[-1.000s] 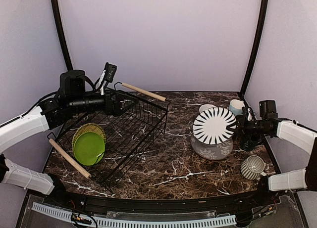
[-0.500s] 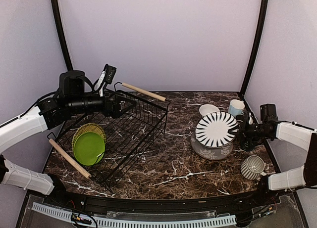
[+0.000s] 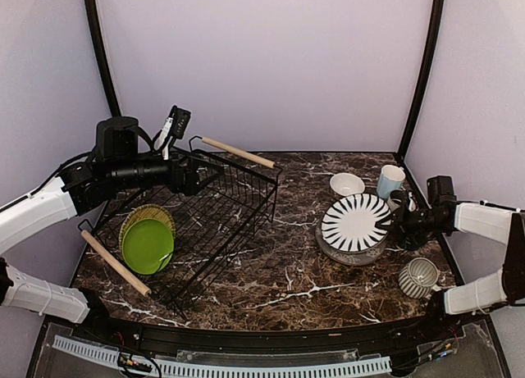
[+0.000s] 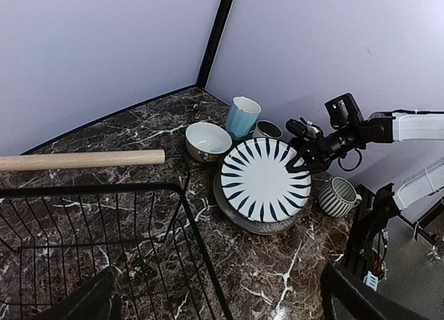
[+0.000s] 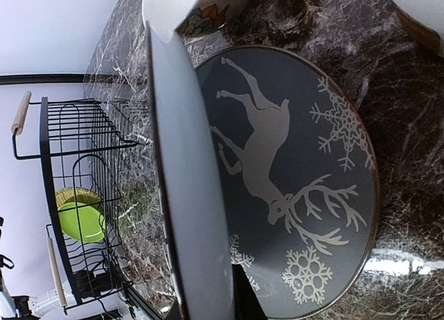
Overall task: Unload the mixed dishes from the dish rack
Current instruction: Place the plate with another plate.
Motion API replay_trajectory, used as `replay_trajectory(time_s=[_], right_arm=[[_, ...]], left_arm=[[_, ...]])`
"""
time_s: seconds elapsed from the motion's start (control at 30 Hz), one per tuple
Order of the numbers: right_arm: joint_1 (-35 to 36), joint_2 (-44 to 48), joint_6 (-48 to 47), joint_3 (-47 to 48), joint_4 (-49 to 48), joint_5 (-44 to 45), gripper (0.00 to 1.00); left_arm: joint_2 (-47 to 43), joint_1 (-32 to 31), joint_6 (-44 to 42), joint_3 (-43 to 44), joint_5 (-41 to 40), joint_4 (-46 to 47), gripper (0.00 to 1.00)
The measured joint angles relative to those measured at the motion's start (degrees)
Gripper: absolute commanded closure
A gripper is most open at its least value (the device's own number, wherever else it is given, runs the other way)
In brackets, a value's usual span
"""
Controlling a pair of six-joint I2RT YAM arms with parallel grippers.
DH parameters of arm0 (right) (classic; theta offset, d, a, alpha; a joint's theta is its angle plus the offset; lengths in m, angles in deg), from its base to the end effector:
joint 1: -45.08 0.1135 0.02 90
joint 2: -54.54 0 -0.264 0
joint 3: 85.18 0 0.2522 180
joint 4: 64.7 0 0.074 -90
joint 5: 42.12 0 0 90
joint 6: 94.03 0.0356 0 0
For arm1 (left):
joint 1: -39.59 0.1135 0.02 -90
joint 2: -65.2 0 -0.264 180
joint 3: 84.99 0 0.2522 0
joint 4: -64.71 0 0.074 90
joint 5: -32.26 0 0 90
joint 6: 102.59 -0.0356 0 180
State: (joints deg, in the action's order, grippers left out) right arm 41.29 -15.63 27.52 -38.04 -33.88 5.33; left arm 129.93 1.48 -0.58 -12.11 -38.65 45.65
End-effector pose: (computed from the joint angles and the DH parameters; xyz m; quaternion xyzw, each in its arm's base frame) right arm 0.2228 0.0094 0.1823 0.1616 0.8782 0.4042 0.1979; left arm 0.1995 -0.1713 0.3676 0.2746 0.7170 -0.3818 0.5146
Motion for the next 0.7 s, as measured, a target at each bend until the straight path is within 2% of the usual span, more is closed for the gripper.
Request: replay_trajectory(time_s=[0.2, 0.7], right_arm=[[1.6, -1.6, -0.4, -0.2, 0.0, 0.0, 0.84], [3.6, -3.5, -1.1, -0.2, -0.1, 3.2, 0.42]], left_arm=[[0.0, 0.0, 0.1, 0.0, -0.1, -0.6, 0.01], [0.0, 0.0, 0.2, 0.0, -0.3, -1.2, 0.01]])
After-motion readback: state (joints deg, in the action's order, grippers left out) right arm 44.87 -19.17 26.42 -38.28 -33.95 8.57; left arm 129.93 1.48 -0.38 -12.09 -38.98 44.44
